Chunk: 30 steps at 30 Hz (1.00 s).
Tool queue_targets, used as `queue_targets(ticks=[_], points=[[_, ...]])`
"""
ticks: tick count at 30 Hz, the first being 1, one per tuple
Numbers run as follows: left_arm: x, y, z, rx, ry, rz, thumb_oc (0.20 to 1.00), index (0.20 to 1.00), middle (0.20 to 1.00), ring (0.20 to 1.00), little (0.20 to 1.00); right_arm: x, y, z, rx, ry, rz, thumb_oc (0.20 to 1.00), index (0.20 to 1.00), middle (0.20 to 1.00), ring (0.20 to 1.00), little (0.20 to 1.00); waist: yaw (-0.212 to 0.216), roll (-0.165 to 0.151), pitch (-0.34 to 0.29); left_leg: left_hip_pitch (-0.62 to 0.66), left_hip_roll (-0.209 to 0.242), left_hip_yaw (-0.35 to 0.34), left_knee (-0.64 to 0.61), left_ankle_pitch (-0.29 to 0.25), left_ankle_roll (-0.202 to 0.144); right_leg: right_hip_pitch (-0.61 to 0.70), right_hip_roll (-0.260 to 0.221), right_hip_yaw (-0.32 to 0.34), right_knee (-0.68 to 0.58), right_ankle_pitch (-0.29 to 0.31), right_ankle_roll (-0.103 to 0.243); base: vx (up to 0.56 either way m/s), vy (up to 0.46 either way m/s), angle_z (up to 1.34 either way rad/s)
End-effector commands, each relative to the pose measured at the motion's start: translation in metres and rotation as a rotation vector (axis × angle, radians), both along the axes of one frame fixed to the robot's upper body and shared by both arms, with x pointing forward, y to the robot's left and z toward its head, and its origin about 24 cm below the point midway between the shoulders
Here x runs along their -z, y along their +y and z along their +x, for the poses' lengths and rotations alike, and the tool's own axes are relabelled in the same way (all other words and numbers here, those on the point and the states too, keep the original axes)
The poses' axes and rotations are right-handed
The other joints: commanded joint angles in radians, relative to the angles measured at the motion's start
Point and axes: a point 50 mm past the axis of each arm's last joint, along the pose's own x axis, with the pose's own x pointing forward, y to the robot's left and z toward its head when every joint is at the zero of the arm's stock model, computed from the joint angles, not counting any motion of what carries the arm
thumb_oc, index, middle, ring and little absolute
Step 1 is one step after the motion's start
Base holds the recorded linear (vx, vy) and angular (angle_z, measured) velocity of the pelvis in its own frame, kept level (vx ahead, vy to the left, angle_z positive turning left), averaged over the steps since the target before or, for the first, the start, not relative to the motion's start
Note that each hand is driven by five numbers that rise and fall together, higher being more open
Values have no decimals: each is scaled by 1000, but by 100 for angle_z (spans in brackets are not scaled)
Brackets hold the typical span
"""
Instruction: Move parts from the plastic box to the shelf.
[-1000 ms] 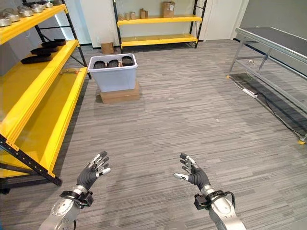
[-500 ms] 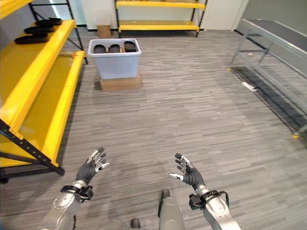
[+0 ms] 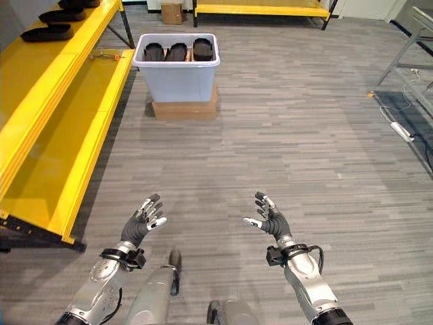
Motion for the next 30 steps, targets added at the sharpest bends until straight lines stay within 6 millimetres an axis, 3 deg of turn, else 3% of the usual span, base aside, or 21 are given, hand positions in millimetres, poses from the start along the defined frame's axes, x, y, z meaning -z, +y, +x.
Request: queue_targets(ticks=[1, 2, 3, 6, 8, 9, 10, 11, 12, 13, 14, 15, 17, 18, 19, 20, 22, 24, 27, 29, 30], points=[[-28, 0, 11, -14, -155, -6, 1000, 1000, 1000, 1000, 1000, -22, -4, 3, 0, -125, -2, 1000, 1000, 1000, 1000, 1000, -2, 21, -19, 58, 106, -20, -19, 61, -120, -141, -131, 6, 29, 79, 55, 664, 354, -29], [-34, 1, 14, -14, -181, 4, 1000, 1000, 1000, 1000, 1000, -23, 4, 2, -19, -132, 25, 1000, 1000, 1000, 1000, 1000, 3, 12, -30, 115, 44, -20, 18, -8, -91, -117, -173, 21, 70, 60, 84, 664, 354, -18], [-34, 1, 14, -14, -181, 4, 1000, 1000, 1000, 1000, 1000, -23, 4, 2, -19, -132, 25, 1000, 1000, 1000, 1000, 1000, 3, 12, -30, 115, 44, -20, 18, -8, -91, -117, -173, 21, 70, 60, 84, 513, 299, 6], [-39, 3, 21, -30, -201, 19, 1000, 1000, 1000, 1000, 1000, -25, 5, 8, -3, -138, 35, 1000, 1000, 1000, 1000, 1000, 9, -7, -52, 45, -14, 23, 142, -93, -56, -91, -240, 14, 52, 76, 113, 288, 198, 7], [-41, 5, 23, -40, -209, 26, 1000, 1000, 1000, 1000, 1000, -27, 7, 11, -3, -146, 41, 1000, 1000, 1000, 1000, 1000, 14, -11, -58, 38, -25, 26, 168, -120, -45, -92, -251, 18, 59, 83, 118, 247, 165, -16], [-44, 7, 26, -59, -222, 39, 1000, 1000, 1000, 1000, 1000, -31, 12, 15, -13, -168, 46, 1000, 1000, 1000, 1000, 1000, 20, -20, -64, 39, -48, 37, 199, -166, -23, -105, -271, 27, 110, 132, 131, 152, 108, 14], [-44, 7, 26, -59, -222, 39, 1000, 1000, 1000, 1000, 1000, -31, 12, 15, -13, -168, 46, 1000, 1000, 1000, 1000, 1000, 20, -19, -68, 37, -48, 37, 195, -162, -23, -108, -271, 26, 108, 135, 130, 287, 236, 21], [-44, 7, 28, -66, -220, 49, 1000, 1000, 1000, 1000, 1000, -29, 15, 15, -16, -165, 48, 1000, 1000, 1000, 1000, 1000, 19, -22, -66, 60, -76, 44, 209, -204, 12, -151, -283, 47, 253, 257, 127, 196, 201, 11], [-46, 6, 29, -63, -225, 56, 1000, 1000, 1000, 1000, 1000, -30, 17, 16, -22, -166, 47, 1000, 1000, 1000, 1000, 1000, 11, -18, -60, 79, -86, 47, 210, -215, 26, -185, -286, 64, 319, 322, 124, 314, 336, 8], [-47, 6, 30, -56, -227, 60, 1000, 1000, 1000, 1000, 1000, -32, 20, 17, -37, -176, 47, 1000, 1000, 1000, 1000, 1000, -2, 2, -41, 129, -95, 56, 188, -227, 51, -258, -292, 64, 410, 362, 113, 258, 250, 9], [-47, 6, 29, -56, -225, 64, 1000, 1000, 1000, 1000, 1000, -32, 21, 16, -39, -176, 48, 1000, 1000, 1000, 1000, 1000, -6, 8, -40, 152, -101, 60, 179, -238, 59, -280, -289, 53, 422, 357, 115, 360, 236, 17], [-46, 4, 29, -51, -226, 55, 1000, 1000, 1000, 1000, 1000, -33, 21, 16, -39, -181, 52, 1000, 1000, 1000, 1000, 1000, -23, 17, -23, 211, -113, 55, 152, -258, 57, -367, -258, 47, 390, 295, 102, 326, 96, 0], [-46, 3, 32, -54, -227, 44, 1000, 1000, 1000, 1000, 1000, -39, 21, 22, -36, -203, 59, 1000, 1000, 1000, 1000, 1000, -43, 4, -13, 249, -129, 57, 138, -279, 46, -415, -237, 25, 235, 267, 102, 358, -30, 6], [-46, 1, 34, -55, -229, 39, 1000, 1000, 1000, 1000, 1000, -41, 20, 26, -28, -214, 48, 1000, 1000, 1000, 1000, 1000, -57, -12, -3, 290, -140, 61, 137, -317, 28, -436, -262, -11, 34, 282, 119, 314, -91, 19], [-46, 1, 34, -55, -230, 39, 1000, 1000, 1000, 1000, 1000, -41, 20, 26, -28, -214, 47, 1000, 1000, 1000, 1000, 1000, -59, -6, 3, 297, -134, 57, 139, -322, 27, -423, -257, -17, 27, 284, 118, 380, -123, 2], [-46, 1, 35, -63, -231, 33, 1000, 1000, 1000, 1000, 1000, -42, 20, 28, -24, -219, 36, 1000, 1000, 1000, 1000, 1000, -68, -13, 5, 327, -138, 57, 136, -347, 15, -440, -268, -20, -75, 319, 135, 270, -90, 15], [-43, -2, 33, -58, -225, 16, 1000, 1000, 1000, 1000, 1000, -44, 18, 25, -27, -225, 21, 1000, 1000, 1000, 1000, 1000, -87, -23, 2, 386, -137, 47, 133, -386, -5, -440, -275, 22, -155, 378, 167, 546, -191, 42], [-42, -8, 33, -38, -225, 1, 1000, 1000, 1000, 1000, 1000, -43, 14, 25, -23, -218, 17, 1000, 1000, 1000, 1000, 1000, -92, -21, -8, 415, -115, 37, 141, -404, -14, -445, -255, 20, -95, 374, 151, 458, -177, 40], [-44, -13, 34, -28, -232, -18, 1000, 1000, 1000, 1000, 1000, -43, 8, 26, -7, -215, 6, 1000, 1000, 1000, 1000, 1000, -100, -10, -26, 429, -73, 26, 146, -406, -27, -460, -235, -13, -23, 320, 130, 309, -180, 27], [-45, -15, 35, -30, -231, -30, 1000, 1000, 1000, 1000, 1000, -40, 6, 25, 2, -203, 6, 1000, 1000, 1000, 1000, 1000, -109, 4, -40, 459, -29, 4, 147, -363, -48, -464, -193, -4, 48, 252, 102, 256, -149, 22], [-45, -15, 35, -30, -231, -30, 1000, 1000, 1000, 1000, 1000, -40, 6, 25, 2, -203, 7, 1000, 1000, 1000, 1000, 1000, -110, 2, -42, 457, -31, 3, 144, -359, -48, -465, -196, -4, 44, 255, 102, 261, -144, 11]])
